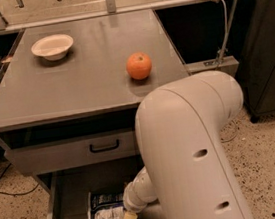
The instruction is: Pick blue chip bag from middle drawer and place on counter
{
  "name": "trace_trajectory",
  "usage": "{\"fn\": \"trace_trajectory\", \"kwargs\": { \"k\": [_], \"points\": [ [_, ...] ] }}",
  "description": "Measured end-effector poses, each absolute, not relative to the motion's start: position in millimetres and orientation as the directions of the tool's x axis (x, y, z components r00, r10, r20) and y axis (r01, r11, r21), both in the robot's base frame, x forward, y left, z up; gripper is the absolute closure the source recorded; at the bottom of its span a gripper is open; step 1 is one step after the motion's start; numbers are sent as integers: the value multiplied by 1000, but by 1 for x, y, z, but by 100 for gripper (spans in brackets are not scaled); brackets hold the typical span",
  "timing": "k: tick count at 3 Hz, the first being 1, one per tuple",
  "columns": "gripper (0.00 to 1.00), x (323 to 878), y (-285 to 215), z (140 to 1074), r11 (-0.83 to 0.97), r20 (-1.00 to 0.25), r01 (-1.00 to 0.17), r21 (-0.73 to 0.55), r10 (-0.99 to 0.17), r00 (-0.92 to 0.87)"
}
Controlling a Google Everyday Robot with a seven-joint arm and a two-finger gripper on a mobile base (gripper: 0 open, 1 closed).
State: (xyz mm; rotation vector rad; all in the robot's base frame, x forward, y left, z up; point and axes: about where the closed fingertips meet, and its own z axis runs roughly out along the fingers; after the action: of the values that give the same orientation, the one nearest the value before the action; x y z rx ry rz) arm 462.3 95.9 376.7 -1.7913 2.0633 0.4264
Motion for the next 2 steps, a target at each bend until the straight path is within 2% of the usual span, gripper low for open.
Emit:
{"fn": "trace_trajectory", "kwargs": {
  "k": [1, 2],
  "points": [
    [19, 462, 96, 376, 144, -467, -989, -15, -876, -121],
    [42, 462, 96, 376, 144, -467, -989, -15, -876, -121]
  ]
}}
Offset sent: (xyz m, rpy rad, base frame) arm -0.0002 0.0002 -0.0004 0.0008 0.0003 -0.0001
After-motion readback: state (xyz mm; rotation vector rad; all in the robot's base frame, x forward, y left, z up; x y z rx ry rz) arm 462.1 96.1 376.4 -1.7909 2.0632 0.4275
